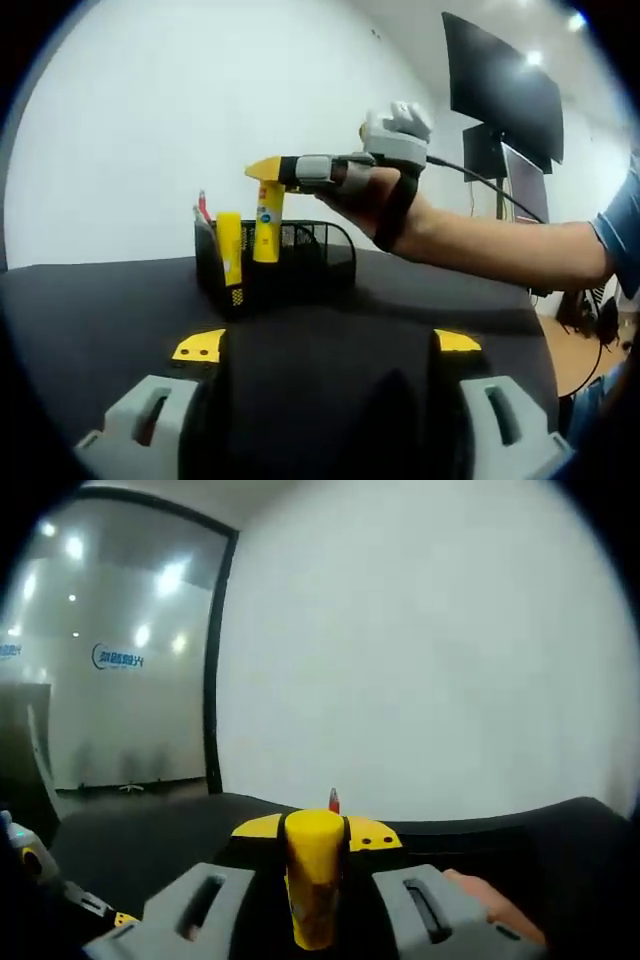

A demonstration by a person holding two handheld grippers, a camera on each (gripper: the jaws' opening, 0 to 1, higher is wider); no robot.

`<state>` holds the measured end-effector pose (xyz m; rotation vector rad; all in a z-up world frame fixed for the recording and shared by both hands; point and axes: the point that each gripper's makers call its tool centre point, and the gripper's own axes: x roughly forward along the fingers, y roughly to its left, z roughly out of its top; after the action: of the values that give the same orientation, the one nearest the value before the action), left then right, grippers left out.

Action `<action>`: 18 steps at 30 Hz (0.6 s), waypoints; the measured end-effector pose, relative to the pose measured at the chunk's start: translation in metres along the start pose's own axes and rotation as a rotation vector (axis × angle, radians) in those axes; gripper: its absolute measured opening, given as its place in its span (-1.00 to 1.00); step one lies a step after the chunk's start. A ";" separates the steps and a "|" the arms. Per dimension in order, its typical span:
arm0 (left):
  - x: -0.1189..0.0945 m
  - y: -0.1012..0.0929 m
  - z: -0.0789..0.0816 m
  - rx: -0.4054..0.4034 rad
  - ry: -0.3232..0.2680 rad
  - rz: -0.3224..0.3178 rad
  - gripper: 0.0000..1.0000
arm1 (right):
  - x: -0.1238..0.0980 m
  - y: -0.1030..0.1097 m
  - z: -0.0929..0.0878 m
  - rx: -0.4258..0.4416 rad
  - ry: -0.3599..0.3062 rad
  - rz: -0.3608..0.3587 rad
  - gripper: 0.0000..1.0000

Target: Pick up pens and glue sticks and place them into the holder.

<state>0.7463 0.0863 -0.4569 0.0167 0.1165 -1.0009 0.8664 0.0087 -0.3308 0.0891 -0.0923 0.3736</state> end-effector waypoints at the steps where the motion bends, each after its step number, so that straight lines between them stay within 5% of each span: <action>1: 0.000 0.001 0.000 -0.001 -0.001 -0.002 0.53 | 0.000 0.000 0.000 0.001 0.001 0.001 -0.62; 18: -0.004 -0.022 0.002 0.000 -0.010 -0.014 0.54 | 0.006 0.001 -0.015 -0.009 0.006 -0.006 -0.62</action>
<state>0.7256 0.0779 -0.4541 0.0108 0.1078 -1.0150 0.8728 0.0129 -0.3446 0.0796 -0.0876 0.3670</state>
